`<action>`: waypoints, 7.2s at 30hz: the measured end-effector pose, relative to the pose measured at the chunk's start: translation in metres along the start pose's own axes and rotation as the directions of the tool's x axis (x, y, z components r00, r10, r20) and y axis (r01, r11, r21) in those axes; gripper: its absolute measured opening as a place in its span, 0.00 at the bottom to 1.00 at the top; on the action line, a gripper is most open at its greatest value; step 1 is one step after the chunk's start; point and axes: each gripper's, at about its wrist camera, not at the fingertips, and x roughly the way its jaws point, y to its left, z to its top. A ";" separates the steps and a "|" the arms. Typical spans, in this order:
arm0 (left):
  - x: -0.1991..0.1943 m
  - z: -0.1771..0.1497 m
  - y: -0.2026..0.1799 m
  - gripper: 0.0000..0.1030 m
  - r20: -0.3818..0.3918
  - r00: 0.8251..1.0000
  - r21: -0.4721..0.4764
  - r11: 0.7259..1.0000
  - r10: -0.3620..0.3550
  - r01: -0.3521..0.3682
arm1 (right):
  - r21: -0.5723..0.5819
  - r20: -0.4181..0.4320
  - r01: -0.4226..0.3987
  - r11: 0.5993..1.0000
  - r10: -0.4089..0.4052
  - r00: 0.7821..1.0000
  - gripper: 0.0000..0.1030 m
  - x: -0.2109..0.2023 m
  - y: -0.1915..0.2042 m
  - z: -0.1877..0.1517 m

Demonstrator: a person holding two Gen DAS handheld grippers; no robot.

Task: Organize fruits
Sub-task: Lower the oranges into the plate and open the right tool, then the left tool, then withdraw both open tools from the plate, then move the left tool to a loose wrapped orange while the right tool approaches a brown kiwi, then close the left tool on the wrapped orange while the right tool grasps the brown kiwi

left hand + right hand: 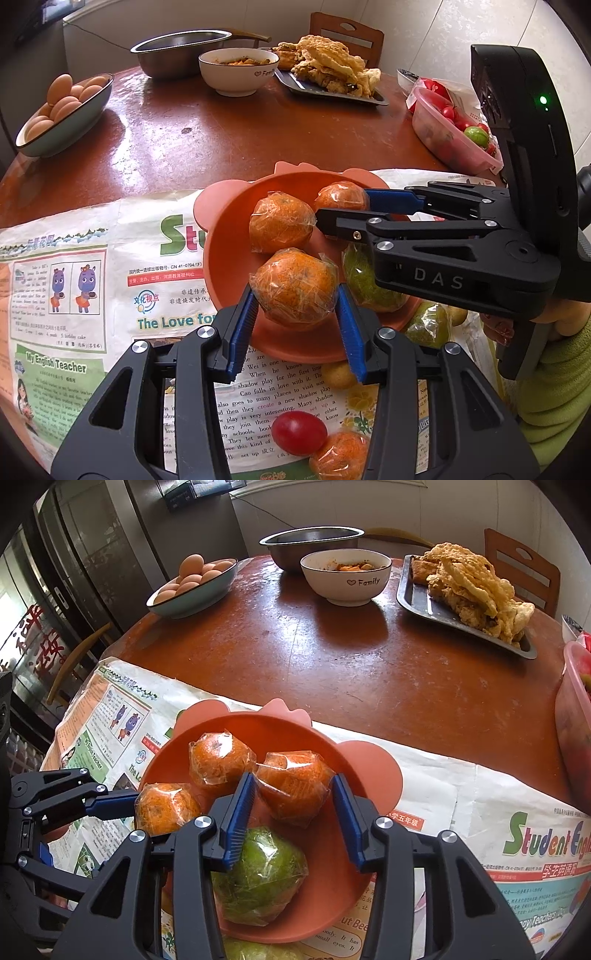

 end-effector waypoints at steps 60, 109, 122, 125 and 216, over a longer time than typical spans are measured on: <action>-0.069 -0.005 0.024 0.91 0.117 0.985 -0.103 0.988 0.123 -0.111 | 0.042 0.205 0.112 0.993 -0.118 0.972 0.92 -0.101 -0.003 -0.011; -0.100 -0.069 -0.008 0.91 0.145 0.980 -0.094 0.988 0.134 -0.121 | 0.015 0.245 0.176 0.984 -0.174 0.954 0.96 -0.149 0.035 -0.127; -0.096 -0.089 -0.010 0.91 0.125 0.984 -0.092 0.989 0.125 -0.114 | -0.021 0.223 0.165 0.986 -0.156 0.962 0.96 -0.138 0.048 -0.143; -0.094 -0.092 -0.010 0.91 0.117 0.986 -0.100 0.989 0.122 -0.111 | -0.021 0.215 0.163 0.986 -0.154 0.964 0.96 -0.134 0.049 -0.146; -0.050 -0.096 -0.039 0.31 0.059 0.998 -0.054 0.998 0.036 -0.032 | -0.063 0.181 0.084 0.994 -0.071 0.981 0.21 -0.107 0.041 -0.166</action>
